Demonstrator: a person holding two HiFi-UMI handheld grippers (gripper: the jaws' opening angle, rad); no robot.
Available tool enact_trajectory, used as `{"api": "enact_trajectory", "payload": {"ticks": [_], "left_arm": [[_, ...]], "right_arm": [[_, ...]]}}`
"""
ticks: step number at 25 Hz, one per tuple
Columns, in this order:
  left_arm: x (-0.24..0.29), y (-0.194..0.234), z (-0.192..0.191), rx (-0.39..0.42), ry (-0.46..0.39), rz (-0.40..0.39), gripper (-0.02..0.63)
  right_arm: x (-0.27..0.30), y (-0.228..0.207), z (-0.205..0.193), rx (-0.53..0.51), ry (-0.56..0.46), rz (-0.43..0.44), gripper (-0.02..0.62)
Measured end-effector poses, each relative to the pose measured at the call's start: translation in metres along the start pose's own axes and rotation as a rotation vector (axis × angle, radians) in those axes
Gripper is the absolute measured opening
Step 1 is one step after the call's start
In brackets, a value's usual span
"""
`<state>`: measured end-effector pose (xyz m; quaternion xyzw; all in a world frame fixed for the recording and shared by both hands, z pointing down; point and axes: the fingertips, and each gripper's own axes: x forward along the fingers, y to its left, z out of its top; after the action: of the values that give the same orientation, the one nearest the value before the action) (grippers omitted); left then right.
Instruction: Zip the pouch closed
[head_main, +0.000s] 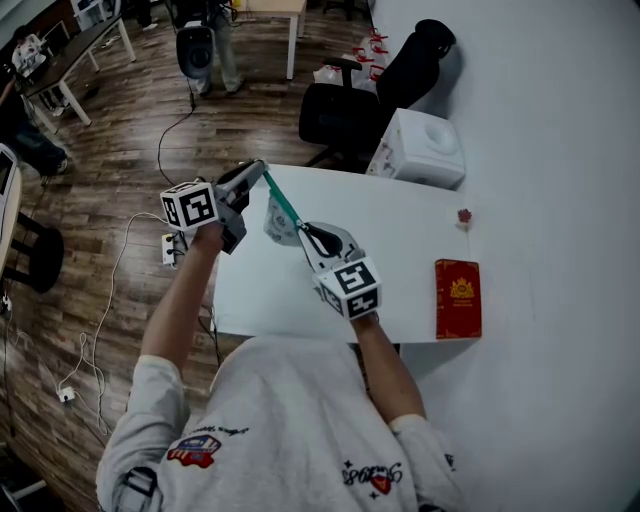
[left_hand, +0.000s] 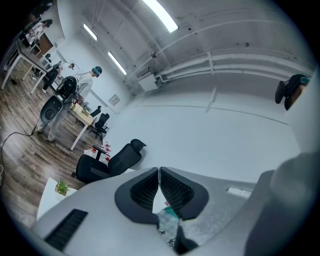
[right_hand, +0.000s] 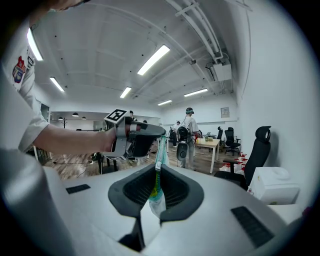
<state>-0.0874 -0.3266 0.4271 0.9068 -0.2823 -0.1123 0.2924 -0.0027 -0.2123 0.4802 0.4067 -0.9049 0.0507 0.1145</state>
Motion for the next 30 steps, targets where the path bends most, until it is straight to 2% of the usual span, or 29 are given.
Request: {"api": "enact_trajectory", "payload": {"ticks": [8, 17, 22, 25, 30], "left_arm": [[-0.008, 0.008, 0.011, -0.023, -0.042, 0.028, 0.015], [-0.005, 0.004, 0.005, 0.028, -0.018, 0.037, 0.015], [-0.008, 0.002, 0.005, 0.038, -0.039, 0.037, 0.015], [-0.008, -0.006, 0.008, 0.101, -0.05, 0.034, 0.015], [-0.011, -0.029, 0.015, 0.252, -0.059, 0.033, 0.015]], "right_arm": [[-0.011, 0.001, -0.012, 0.005, 0.018, 0.0, 0.035], [-0.016, 0.003, -0.022, 0.02, 0.023, 0.017, 0.035], [-0.018, 0.001, -0.023, 0.023, 0.021, 0.01, 0.035], [-0.018, -0.002, -0.023, 0.016, 0.016, -0.001, 0.037], [-0.017, -0.001, -0.027, 0.047, 0.026, 0.019, 0.038]]}}
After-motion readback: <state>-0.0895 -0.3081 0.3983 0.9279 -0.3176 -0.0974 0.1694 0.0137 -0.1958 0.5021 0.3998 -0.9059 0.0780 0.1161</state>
